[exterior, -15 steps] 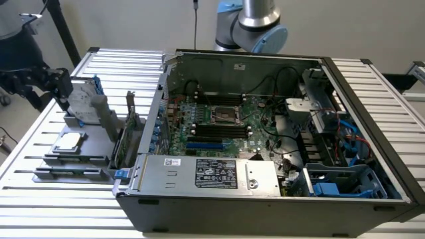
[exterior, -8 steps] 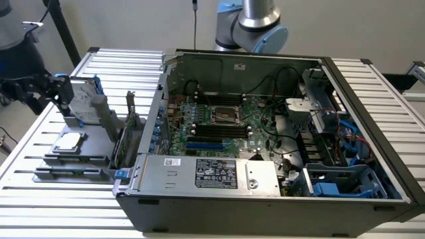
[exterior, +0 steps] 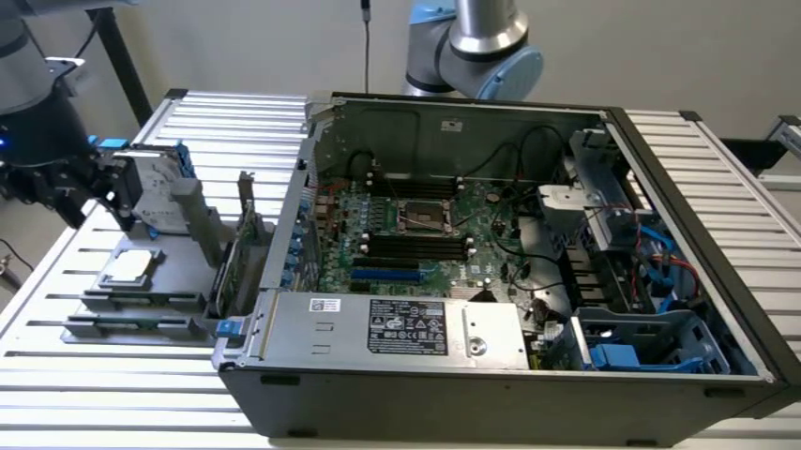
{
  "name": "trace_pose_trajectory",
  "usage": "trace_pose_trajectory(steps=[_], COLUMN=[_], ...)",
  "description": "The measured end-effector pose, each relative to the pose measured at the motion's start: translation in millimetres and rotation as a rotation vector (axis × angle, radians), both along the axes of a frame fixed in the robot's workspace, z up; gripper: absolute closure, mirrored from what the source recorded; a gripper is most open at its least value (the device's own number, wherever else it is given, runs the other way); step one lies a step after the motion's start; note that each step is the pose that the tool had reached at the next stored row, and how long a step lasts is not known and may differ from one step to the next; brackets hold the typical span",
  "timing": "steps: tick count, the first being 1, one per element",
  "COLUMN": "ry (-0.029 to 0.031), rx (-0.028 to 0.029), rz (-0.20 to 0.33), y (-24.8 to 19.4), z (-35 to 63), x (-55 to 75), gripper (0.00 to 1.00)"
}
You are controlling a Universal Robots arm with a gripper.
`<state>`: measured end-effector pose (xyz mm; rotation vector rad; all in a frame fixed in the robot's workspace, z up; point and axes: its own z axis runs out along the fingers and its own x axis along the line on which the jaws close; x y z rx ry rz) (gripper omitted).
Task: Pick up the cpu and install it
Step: 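Pick up the cpu and move it towards the insertion slot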
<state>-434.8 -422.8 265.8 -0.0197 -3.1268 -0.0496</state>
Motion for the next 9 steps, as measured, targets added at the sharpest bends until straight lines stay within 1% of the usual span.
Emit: trace_pose_trajectory(steps=[9], ry=[0.0001], rx=[0.0001], rz=[0.009], y=[-3.0], z=[-16.5], x=[0.0], gripper=[0.35])
